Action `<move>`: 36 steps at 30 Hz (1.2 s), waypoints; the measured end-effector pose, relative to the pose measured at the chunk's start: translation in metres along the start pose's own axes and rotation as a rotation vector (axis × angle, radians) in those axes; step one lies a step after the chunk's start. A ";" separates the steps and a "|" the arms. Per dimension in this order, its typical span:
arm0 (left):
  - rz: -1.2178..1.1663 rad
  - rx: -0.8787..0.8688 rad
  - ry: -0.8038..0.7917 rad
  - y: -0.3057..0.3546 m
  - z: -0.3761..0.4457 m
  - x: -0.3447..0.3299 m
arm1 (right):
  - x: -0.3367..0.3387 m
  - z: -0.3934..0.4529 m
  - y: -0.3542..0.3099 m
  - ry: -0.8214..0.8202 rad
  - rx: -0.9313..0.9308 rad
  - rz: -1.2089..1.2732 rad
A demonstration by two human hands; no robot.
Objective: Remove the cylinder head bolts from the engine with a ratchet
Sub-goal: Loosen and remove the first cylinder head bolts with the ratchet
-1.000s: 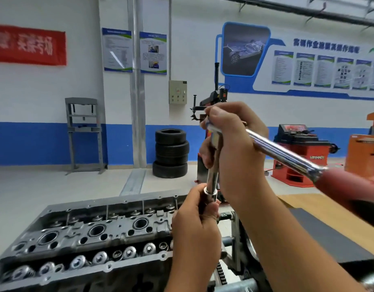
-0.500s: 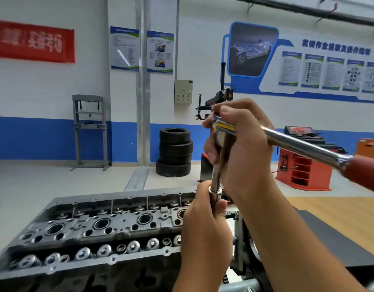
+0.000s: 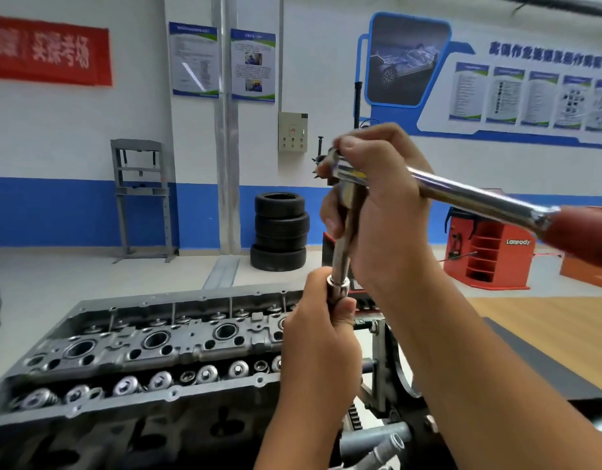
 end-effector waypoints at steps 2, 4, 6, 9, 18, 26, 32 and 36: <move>-0.079 0.020 -0.042 -0.003 0.001 0.003 | -0.013 0.006 0.005 -0.152 -0.154 0.084; -0.139 0.058 -0.120 -0.005 0.003 0.005 | -0.019 0.011 0.011 -0.282 -0.374 0.253; -0.133 0.048 -0.119 -0.006 0.004 0.004 | -0.016 0.014 0.013 -0.301 -0.450 0.341; -0.025 0.008 0.008 -0.002 0.003 0.004 | -0.010 0.011 0.013 -0.230 -0.322 0.211; -0.150 0.073 -0.109 -0.005 0.002 0.005 | -0.006 0.008 0.003 -0.225 -0.276 0.210; -0.058 0.042 -0.038 -0.003 0.002 0.003 | 0.008 0.000 0.004 -0.045 -0.136 0.120; -0.049 0.056 -0.055 -0.007 0.002 0.007 | -0.008 0.005 -0.003 -0.131 -0.067 -0.078; -0.133 0.078 -0.126 -0.003 0.002 0.007 | -0.003 0.008 0.005 -0.266 -0.411 0.323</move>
Point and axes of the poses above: each hand's wrist, its own z-axis towards the middle knuckle, its own x-axis out of the back of the hand, y = z × x, the point moved 5 cm from there along z, towards the middle knuckle, and after that the axes turned 7 degrees about -x, right-handed, at the moved point
